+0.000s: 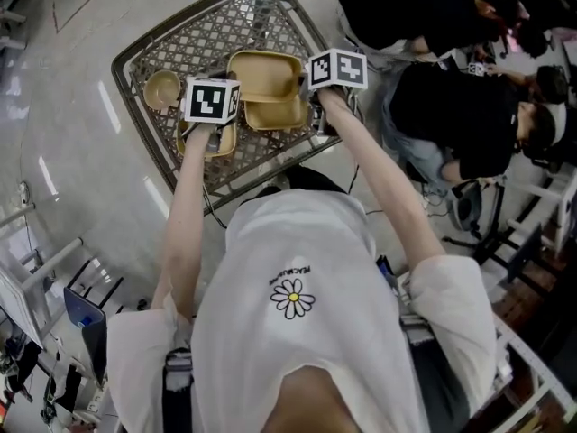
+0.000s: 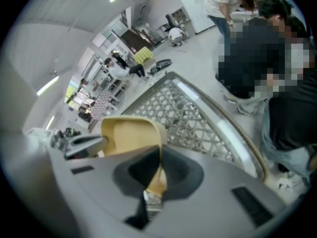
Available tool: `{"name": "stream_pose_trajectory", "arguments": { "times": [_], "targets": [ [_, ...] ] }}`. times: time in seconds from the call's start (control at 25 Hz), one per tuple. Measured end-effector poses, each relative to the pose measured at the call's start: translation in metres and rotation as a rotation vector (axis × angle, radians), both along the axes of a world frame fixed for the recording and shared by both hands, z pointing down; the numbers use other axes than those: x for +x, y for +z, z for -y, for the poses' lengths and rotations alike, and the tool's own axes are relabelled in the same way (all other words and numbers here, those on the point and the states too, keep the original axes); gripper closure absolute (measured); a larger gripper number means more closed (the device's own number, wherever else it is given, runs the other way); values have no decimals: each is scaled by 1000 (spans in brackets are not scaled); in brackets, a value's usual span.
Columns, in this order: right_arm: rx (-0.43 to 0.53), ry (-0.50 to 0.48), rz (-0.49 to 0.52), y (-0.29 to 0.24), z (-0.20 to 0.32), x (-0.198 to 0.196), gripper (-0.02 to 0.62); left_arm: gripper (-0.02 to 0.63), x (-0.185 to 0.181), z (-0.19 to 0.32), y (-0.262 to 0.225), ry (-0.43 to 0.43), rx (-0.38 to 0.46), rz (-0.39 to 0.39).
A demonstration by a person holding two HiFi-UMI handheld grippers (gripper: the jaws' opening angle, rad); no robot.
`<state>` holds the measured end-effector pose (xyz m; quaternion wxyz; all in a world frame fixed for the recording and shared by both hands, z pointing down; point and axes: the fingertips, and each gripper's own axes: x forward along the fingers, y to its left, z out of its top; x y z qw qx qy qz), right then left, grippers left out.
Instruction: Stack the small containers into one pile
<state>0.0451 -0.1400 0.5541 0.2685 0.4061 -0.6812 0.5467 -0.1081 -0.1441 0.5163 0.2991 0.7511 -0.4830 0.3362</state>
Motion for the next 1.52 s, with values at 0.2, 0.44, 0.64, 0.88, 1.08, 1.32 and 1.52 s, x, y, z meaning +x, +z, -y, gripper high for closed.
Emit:
{"name": "stream_pose_trajectory", "arguments": {
  "times": [0.2, 0.44, 0.64, 0.88, 1.08, 1.32, 1.52],
  "targets": [
    [-2, -18, -46, 6, -10, 10, 560, 565, 9, -15, 10, -3, -32, -12],
    [-8, -45, -105, 17, -23, 25, 560, 563, 21, -37, 34, -24, -119, -38],
    [-12, -84, -138, 24, -34, 33, 560, 565, 29, -59, 56, -41, -199, -47],
    [-81, -133, -140, 38, -45, 31, 558, 565, 27, -75, 77, -62, -275, -58],
    [-132, -136, -133, 49, -57, 32, 558, 565, 27, -86, 86, -67, -316, -53],
    [-168, -151, -153, 60, -61, 32, 558, 565, 28, -89, 99, -62, -364, -57],
    [-203, -156, -167, 70, -63, 33, 560, 565, 29, -90, 108, -54, -399, -55]
  ]
}}
